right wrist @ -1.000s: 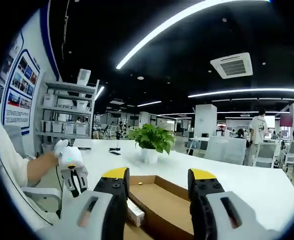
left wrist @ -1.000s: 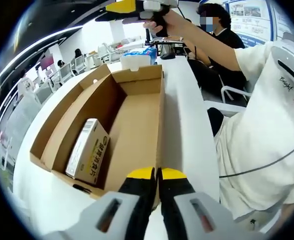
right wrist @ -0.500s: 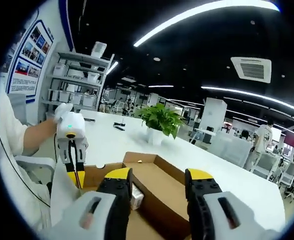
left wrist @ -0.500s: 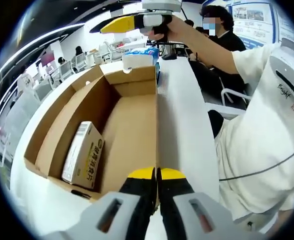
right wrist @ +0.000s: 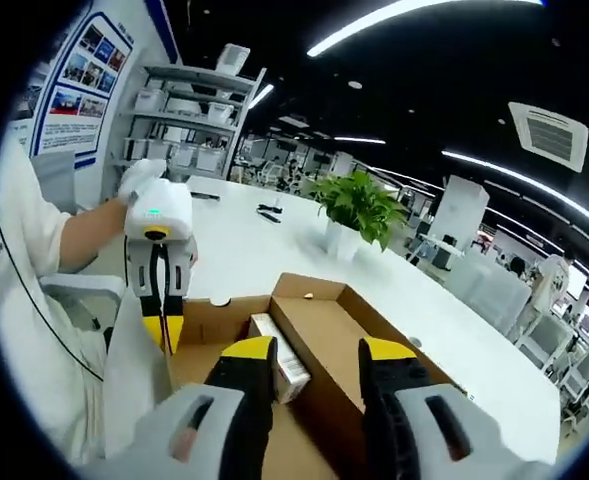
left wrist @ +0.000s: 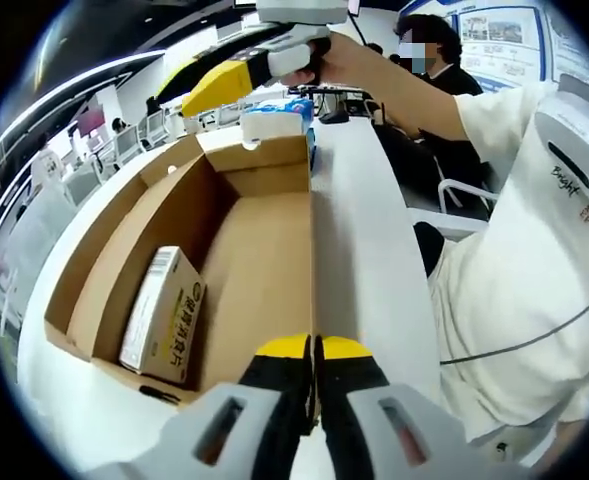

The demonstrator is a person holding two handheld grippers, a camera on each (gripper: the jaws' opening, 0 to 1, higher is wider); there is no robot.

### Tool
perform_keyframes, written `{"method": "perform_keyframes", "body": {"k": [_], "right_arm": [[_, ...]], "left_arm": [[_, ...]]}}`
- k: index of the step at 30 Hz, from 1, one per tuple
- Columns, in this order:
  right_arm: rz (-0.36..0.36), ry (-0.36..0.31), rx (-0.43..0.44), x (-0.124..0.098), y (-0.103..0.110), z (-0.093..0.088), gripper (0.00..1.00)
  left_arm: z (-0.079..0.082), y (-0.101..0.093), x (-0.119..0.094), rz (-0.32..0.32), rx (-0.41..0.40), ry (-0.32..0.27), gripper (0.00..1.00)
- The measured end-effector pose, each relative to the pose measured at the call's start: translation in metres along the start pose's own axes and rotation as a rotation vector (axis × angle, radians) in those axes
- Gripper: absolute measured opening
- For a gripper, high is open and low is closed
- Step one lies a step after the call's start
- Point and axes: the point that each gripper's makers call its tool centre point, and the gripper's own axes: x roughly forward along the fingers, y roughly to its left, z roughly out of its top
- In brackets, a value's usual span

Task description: Operate the shoe box by opening the lid, removing the specified soft item, and placing it in the target area until the item is outside and the box remains undamaged.

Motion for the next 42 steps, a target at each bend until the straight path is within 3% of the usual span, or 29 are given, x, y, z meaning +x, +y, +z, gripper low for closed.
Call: {"method": "perform_keyframes", "body": {"k": [3,7,10,18,26,34,40,42], "right_arm": [[-0.011,0.079,-0.120,0.014,0.005,-0.012,0.30],[0.016,0.129,-0.150,0.035,0.016,-0.022,0.30],[0.007,0.165,-0.206,0.049,0.016,-0.020,0.29],[0.075,0.198,-0.211,0.063,0.028,-0.021,0.29],[0.130,0.275,-0.242,0.070,0.040,-0.046,0.29],[0.091,0.330,-0.248,0.083,0.032,-0.068,0.21],[0.057,0.343,-0.242,0.089,0.031,-0.083,0.21],[0.069,0.389,-0.266,0.093,0.036,-0.095,0.24]], "left_arm": [[0.000,0.000,0.000,0.006,0.020,0.008,0.01],[0.000,0.001,0.001,0.007,0.023,0.010,0.01],[0.000,0.001,0.001,0.008,0.024,0.012,0.01],[0.000,0.001,0.001,0.009,0.025,0.012,0.01],[-0.001,0.000,0.001,0.008,0.018,0.013,0.01],[-0.001,0.001,0.001,0.013,0.017,0.013,0.01],[-0.001,0.001,0.001,0.011,0.025,0.010,0.01],[-0.001,0.002,0.001,0.013,0.029,0.009,0.01]]}}
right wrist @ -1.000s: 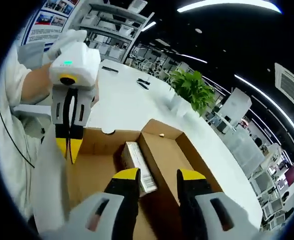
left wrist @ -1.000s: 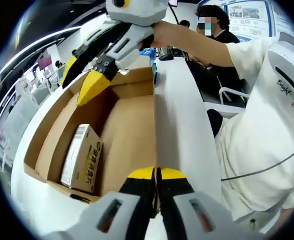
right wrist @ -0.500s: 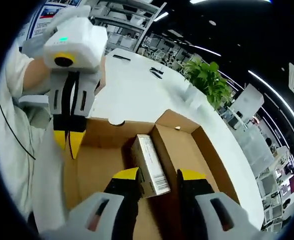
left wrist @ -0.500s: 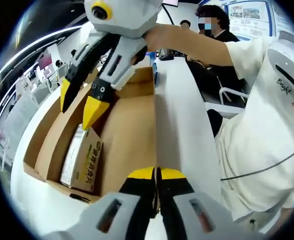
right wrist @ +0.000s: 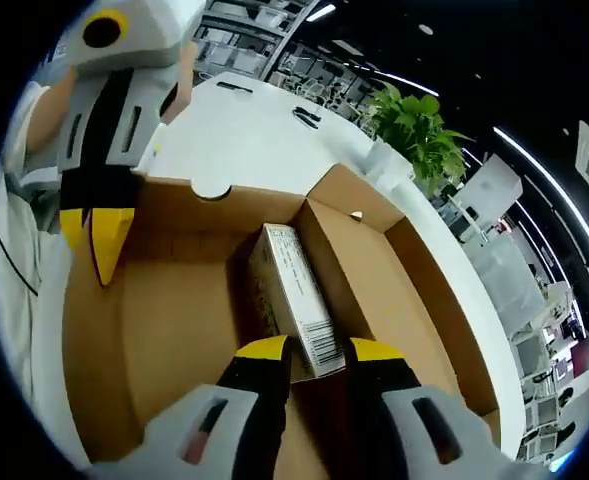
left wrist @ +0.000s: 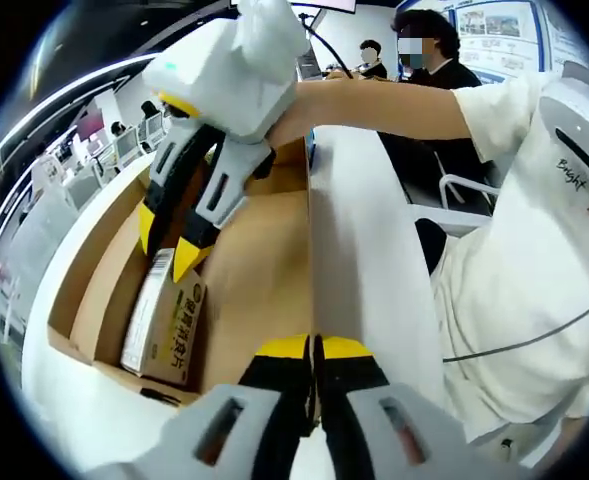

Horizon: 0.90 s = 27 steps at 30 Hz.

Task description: Operate the shoe box by opening the lid, removing the specified soft item, and placing it in the target area until the item is outside and the box remains undamaged.

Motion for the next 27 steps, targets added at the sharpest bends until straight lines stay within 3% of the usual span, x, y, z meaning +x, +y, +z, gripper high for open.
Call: {"method": "perform_keyframes", "body": {"k": [1,5,7,11,21,25,27], "right_arm": [[-0.029,-0.006,-0.082,-0.001,-0.001,0.005,0.25],[-0.078,0.047,-0.117,-0.002,-0.003,0.006,0.23],[-0.053,0.048,-0.108,-0.002,-0.001,0.008,0.22],[0.019,0.040,0.008,-0.010,0.005,0.007,0.20],[0.091,0.112,-0.031,-0.024,0.003,-0.006,0.18],[0.198,0.119,0.027,-0.025,0.005,-0.001,0.21],[0.243,0.075,0.054,-0.024,0.007,0.015,0.24]], "left_arm": [[0.001,-0.001,0.000,-0.006,-0.013,-0.008,0.01],[0.000,0.001,0.000,0.000,-0.009,-0.003,0.01],[0.000,0.001,0.000,0.002,-0.012,-0.004,0.01],[0.001,0.001,0.000,0.002,-0.016,-0.001,0.01],[0.001,0.001,0.001,-0.001,-0.020,-0.002,0.01],[0.001,0.000,0.001,-0.001,-0.024,0.000,0.01],[0.001,0.000,0.001,0.000,-0.022,0.001,0.01]]}}
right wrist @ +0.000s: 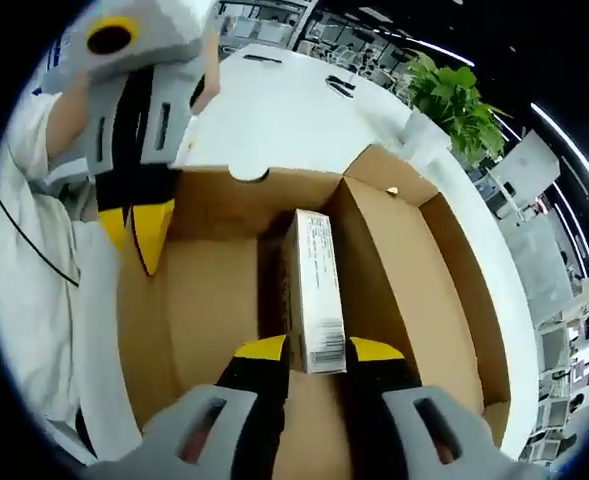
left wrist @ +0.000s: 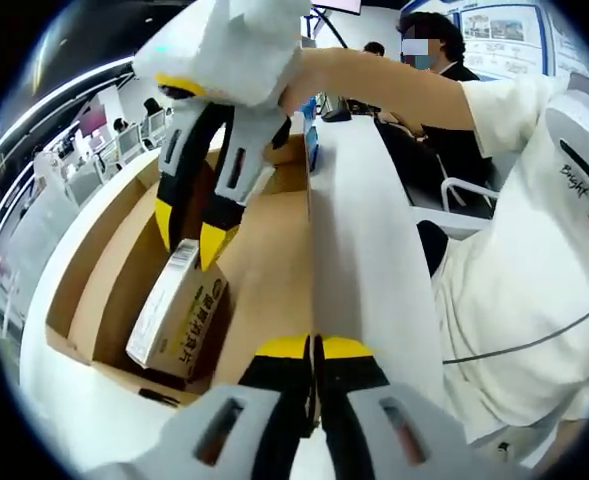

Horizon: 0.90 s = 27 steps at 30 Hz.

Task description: Operate the shoe box by opening the lid, removing the specified soft item, and placing it in the target area until the item is outside and the box remains undamaged.

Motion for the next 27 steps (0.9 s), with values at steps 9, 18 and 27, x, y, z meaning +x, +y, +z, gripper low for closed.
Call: {"method": "perform_keyframes", "body": {"k": [9,18,27], "right_arm": [[0.049,0.132,0.018,0.025,-0.005,0.003,0.28],[0.157,0.285,-0.020,0.038,0.007,-0.004,0.20],[0.262,0.434,-0.066,0.018,0.023,-0.030,0.20]], "left_arm": [[0.000,-0.001,0.000,-0.002,0.003,-0.002,0.01],[0.000,-0.001,0.001,-0.003,0.005,0.000,0.01],[0.000,-0.001,0.000,-0.005,0.004,0.000,0.01]]}}
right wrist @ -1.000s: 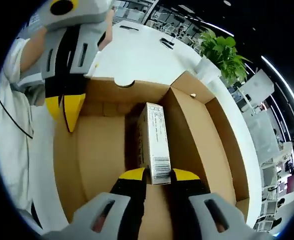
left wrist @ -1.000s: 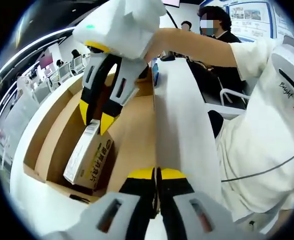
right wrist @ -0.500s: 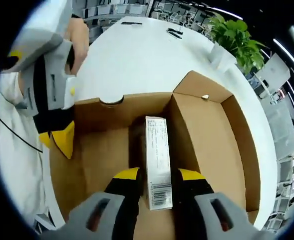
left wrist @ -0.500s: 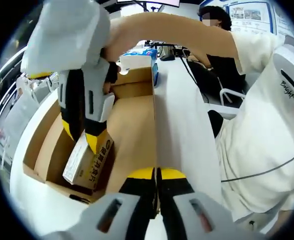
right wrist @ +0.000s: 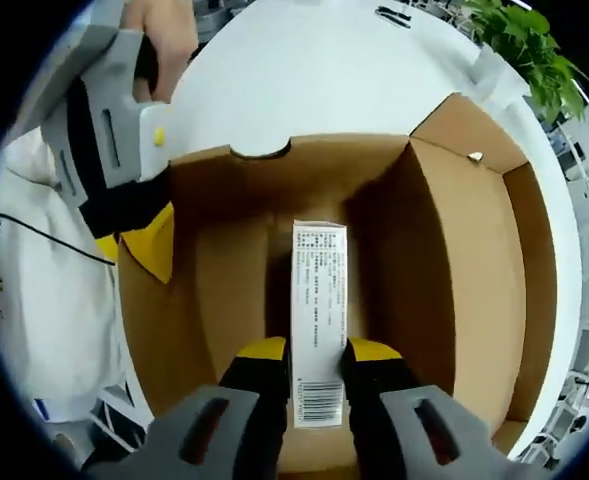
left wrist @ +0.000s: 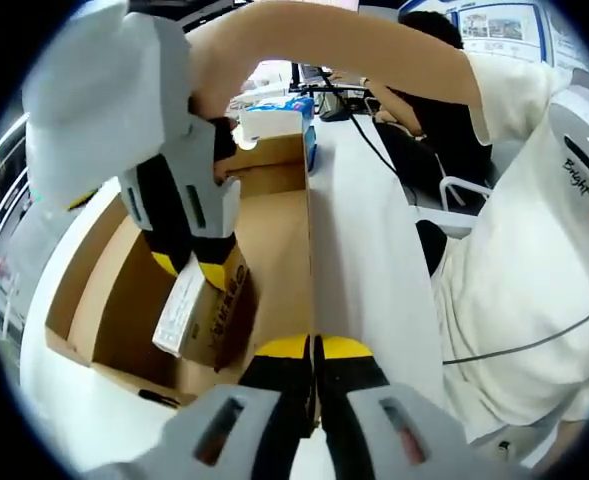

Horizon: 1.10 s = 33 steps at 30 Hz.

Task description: Operate the shoe box by opening the lid, removing the specified soft item, and placing it in the target area until the item is outside and the box remains undamaged.

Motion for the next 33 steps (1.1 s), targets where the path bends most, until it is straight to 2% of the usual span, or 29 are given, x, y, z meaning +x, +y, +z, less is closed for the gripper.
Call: {"method": "perform_keyframes", "body": {"k": [1,3,5,8,11,13,17,23,28,33], "right_arm": [[0.006,0.018,0.000,0.000,0.001,-0.002,0.20],[-0.016,0.010,-0.037,0.003,-0.003,0.003,0.21],[-0.034,-0.003,-0.021,0.009,-0.007,0.009,0.23],[-0.010,-0.003,-0.016,0.021,-0.003,0.014,0.23],[0.004,0.015,0.010,0.022,-0.003,0.013,0.22],[0.001,0.010,-0.016,0.022,-0.004,0.015,0.22],[0.008,0.016,-0.002,0.021,-0.003,0.013,0.22],[-0.006,-0.006,0.016,0.003,-0.008,0.008,0.21],[0.006,-0.005,0.008,-0.013,0.000,0.003,0.21],[-0.014,0.002,0.012,-0.035,-0.002,-0.010,0.21]], "left_arm": [[0.000,0.000,0.000,0.000,0.000,0.000,0.01],[0.000,0.000,0.000,0.001,0.000,0.001,0.01],[0.000,0.000,0.000,0.001,0.001,0.001,0.01],[0.000,0.000,0.000,-0.002,-0.001,0.001,0.01],[0.000,0.000,0.000,-0.004,-0.004,0.002,0.01],[0.000,0.000,0.000,-0.004,-0.005,0.001,0.01],[0.000,0.000,0.001,-0.002,-0.003,0.002,0.01],[0.000,0.000,0.000,0.004,0.000,0.000,0.01],[0.000,0.000,0.001,0.002,0.003,0.003,0.01],[0.000,0.000,0.001,0.001,0.000,0.000,0.01]]}}
